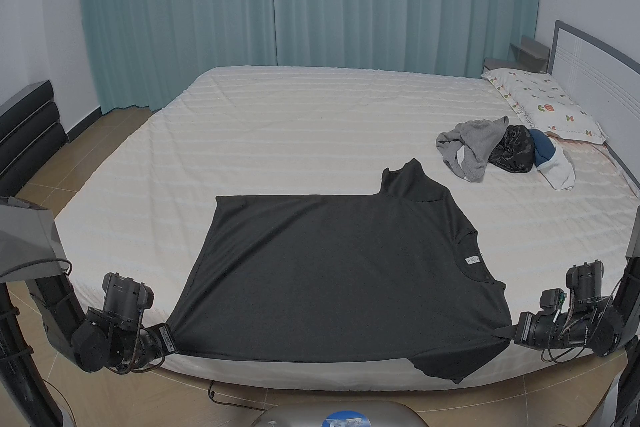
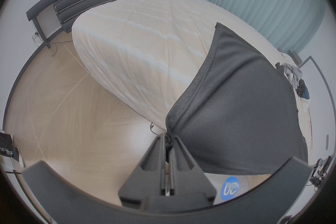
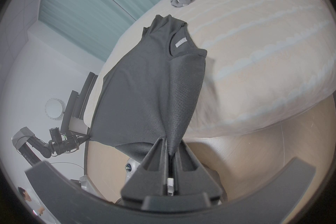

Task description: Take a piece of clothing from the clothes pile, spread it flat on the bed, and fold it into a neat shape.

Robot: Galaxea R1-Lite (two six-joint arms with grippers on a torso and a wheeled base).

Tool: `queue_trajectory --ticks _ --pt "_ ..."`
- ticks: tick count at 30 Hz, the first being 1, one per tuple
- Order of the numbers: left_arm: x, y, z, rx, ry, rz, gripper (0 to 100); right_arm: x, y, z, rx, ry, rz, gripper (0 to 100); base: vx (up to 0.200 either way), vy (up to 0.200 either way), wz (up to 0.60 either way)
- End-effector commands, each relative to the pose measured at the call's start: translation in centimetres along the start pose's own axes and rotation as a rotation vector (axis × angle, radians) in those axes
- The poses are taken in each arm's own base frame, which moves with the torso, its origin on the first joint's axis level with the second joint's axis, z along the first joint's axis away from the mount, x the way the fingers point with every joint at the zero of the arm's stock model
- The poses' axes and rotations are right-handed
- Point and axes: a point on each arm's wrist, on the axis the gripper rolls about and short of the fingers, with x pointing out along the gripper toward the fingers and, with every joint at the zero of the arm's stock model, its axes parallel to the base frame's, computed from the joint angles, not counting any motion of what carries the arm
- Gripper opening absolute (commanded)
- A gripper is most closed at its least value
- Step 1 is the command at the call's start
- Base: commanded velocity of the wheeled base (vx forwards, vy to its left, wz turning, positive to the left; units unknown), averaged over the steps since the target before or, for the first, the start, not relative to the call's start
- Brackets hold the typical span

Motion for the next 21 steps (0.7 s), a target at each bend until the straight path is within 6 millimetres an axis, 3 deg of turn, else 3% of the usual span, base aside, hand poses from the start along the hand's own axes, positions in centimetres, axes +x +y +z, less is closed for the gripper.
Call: queue_trajectory --ticks 1,11,21 --pt "-0.9 0.2 0.0 0.005 -0.005 -0.003 0 -0.5 -0.1 -0.8 0.005 0.006 -0.003 0 0.000 0.000 0.00" --pt "-2.5 -0.3 1.3 -0.002 -0.024 -0.016 0 -1.0 0.3 -0.6 -0.015 -0.033 0.013 0 0.000 0.000 0.00" --pt "-1.8 -2.9 5.3 -0.150 -0.139 -0.096 0 0.4 1.1 3.0 -0.072 -0.158 0.068 0 0.000 0.000 0.00"
